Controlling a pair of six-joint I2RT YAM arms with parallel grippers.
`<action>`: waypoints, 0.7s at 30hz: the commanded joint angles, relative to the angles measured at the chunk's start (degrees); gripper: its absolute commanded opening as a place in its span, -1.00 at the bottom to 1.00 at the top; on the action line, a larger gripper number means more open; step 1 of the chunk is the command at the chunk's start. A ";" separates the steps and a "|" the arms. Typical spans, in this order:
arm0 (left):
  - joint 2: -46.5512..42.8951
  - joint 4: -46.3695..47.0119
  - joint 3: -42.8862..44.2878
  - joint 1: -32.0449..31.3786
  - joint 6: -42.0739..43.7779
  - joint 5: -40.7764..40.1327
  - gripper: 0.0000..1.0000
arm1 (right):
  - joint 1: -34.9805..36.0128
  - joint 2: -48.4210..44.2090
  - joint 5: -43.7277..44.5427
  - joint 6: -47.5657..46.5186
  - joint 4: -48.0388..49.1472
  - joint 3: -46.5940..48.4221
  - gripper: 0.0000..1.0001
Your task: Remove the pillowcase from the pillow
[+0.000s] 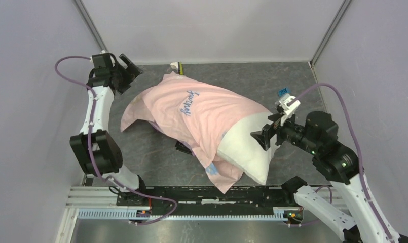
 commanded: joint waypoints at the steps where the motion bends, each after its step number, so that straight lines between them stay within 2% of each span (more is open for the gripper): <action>1: 7.04 -3.95 6.42 -0.54 5.07 5.73 1.00 | -0.08 2.64 -2.16 -1.53 0.95 -6.73 0.96; 5: 10.56 -5.85 9.44 -1.32 4.64 7.16 1.00 | -0.06 4.15 2.08 0.77 5.65 -12.48 0.96; 9: 10.87 -5.81 11.36 -3.50 4.74 6.71 1.00 | -0.05 4.64 10.11 2.10 8.98 -14.25 0.96; 15: 11.13 -8.18 15.92 -5.98 5.75 4.96 1.00 | 0.73 8.10 0.66 1.05 9.87 -18.15 0.93; 16: 11.04 -8.59 16.44 -6.18 5.84 4.59 1.00 | 1.65 8.30 1.17 1.08 10.08 -19.39 0.82; 17: 10.56 -8.71 16.77 -6.46 6.01 4.32 1.00 | 2.59 8.30 1.66 1.32 10.67 -20.92 0.64; 18: 9.97 -8.71 16.88 -6.69 6.19 3.99 1.00 | 3.90 8.21 1.74 2.01 11.28 -22.13 0.34; 19: 9.34 -8.79 16.93 -7.03 6.38 3.53 1.00 | 5.27 8.29 1.35 2.64 12.02 -22.96 -0.05; 21: 7.74 -9.16 17.14 -8.30 7.02 2.75 1.00 | 10.74 9.00 0.66 4.43 13.36 -23.51 -0.54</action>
